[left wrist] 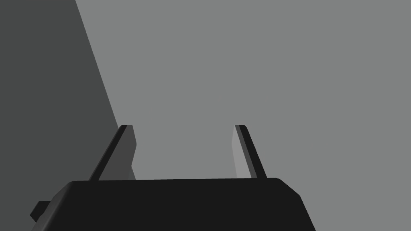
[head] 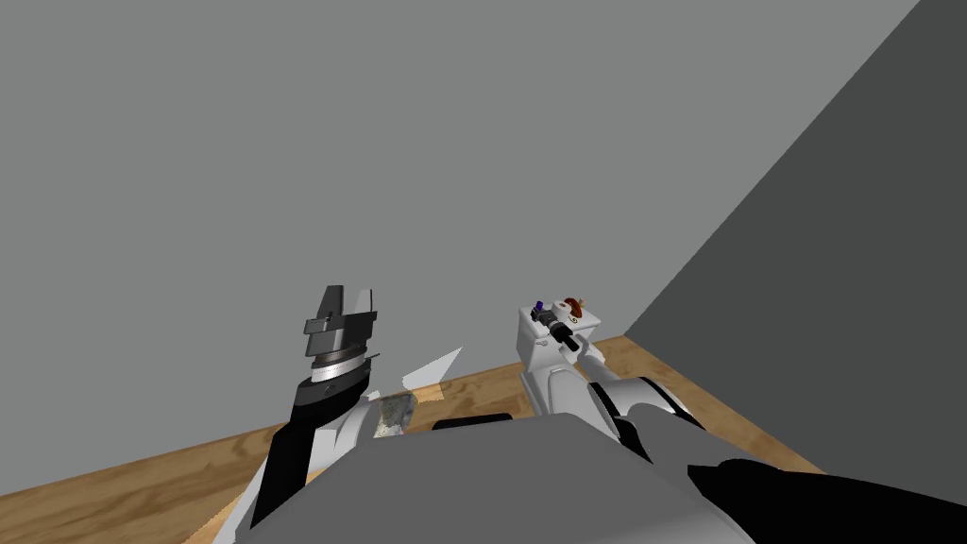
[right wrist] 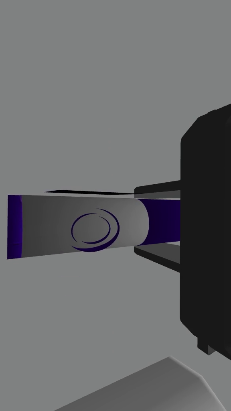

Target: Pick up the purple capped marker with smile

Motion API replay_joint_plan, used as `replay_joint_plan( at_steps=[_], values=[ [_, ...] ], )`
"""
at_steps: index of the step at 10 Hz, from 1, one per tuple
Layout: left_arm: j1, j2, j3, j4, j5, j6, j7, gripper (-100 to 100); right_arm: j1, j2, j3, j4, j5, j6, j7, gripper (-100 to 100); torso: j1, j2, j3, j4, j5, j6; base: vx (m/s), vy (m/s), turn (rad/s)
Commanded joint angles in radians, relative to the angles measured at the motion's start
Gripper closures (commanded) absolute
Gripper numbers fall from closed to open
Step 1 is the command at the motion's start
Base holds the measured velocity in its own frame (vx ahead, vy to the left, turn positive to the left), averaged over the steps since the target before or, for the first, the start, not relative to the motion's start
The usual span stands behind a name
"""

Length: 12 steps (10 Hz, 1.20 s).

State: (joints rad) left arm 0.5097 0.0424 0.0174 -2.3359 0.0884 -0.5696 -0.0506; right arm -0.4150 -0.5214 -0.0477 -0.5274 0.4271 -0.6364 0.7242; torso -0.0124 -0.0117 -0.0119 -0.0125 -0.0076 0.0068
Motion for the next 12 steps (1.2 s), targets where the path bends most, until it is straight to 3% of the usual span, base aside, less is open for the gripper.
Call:
replay_joint_plan(
  at_steps=[1,2,3,4,5,7,8,10,12],
  values=[
    [0.000,0.000,0.000,0.000,0.000,0.000,0.000,0,0.050,0.002,0.005,-0.050,0.006,0.027,-0.011,100,0.000,0.000,0.000,0.000,0.000,0.000,0.041,-0.015,-0.005],
    [0.000,0.000,0.000,0.000,0.000,0.000,0.000,0,0.051,0.002,0.005,-0.031,0.006,0.027,-0.011,100,-0.003,0.000,-0.002,-0.003,-0.003,0.001,0.012,-0.012,0.008],
    [0.000,0.000,0.000,0.000,0.000,0.000,0.000,0,0.067,0.002,0.005,-0.106,0.006,0.027,-0.011,100,-0.005,0.001,-0.003,-0.006,-0.005,0.003,-0.009,-0.004,-0.017],
    [0.000,0.000,0.000,0.000,0.000,0.000,0.000,0,0.114,0.013,0.005,-0.142,0.026,0.055,-0.032,100,-0.006,0.002,-0.002,-0.006,-0.005,0.003,0.075,-0.015,-0.074],
    [0.000,0.000,0.000,0.000,0.000,0.000,0.000,0,0.144,0.013,0.005,-0.180,0.026,0.055,-0.032,100,-0.007,-0.002,-0.005,-0.007,-0.005,0.003,0.096,-0.018,-0.037],
    [0.000,0.000,0.000,0.000,0.000,0.000,0.000,0,0.164,0.013,0.005,-0.227,0.026,0.055,-0.032,100,-0.011,-0.004,-0.008,-0.011,-0.008,0.005,0.025,-0.008,-0.006],
    [0.000,0.000,0.000,0.000,0.000,0.000,0.000,0,0.212,0.024,0.005,-0.271,0.047,0.083,-0.052,100,-0.011,-0.003,-0.007,-0.010,-0.008,0.004,0.064,-0.020,-0.057],
    [0.000,0.000,0.000,0.000,0.000,0.000,0.000,0,0.258,0.024,0.005,-0.314,0.047,0.083,-0.052,100,-0.016,-0.008,-0.011,-0.014,-0.010,0.008,0.079,-0.016,-0.027],
    [0.000,0.000,0.000,0.000,0.000,0.000,0.000,0,0.261,0.024,0.005,-0.370,0.047,0.083,-0.052,100,-0.017,-0.006,-0.011,-0.017,-0.012,0.008,-0.003,0.000,-0.005]
  ],
)
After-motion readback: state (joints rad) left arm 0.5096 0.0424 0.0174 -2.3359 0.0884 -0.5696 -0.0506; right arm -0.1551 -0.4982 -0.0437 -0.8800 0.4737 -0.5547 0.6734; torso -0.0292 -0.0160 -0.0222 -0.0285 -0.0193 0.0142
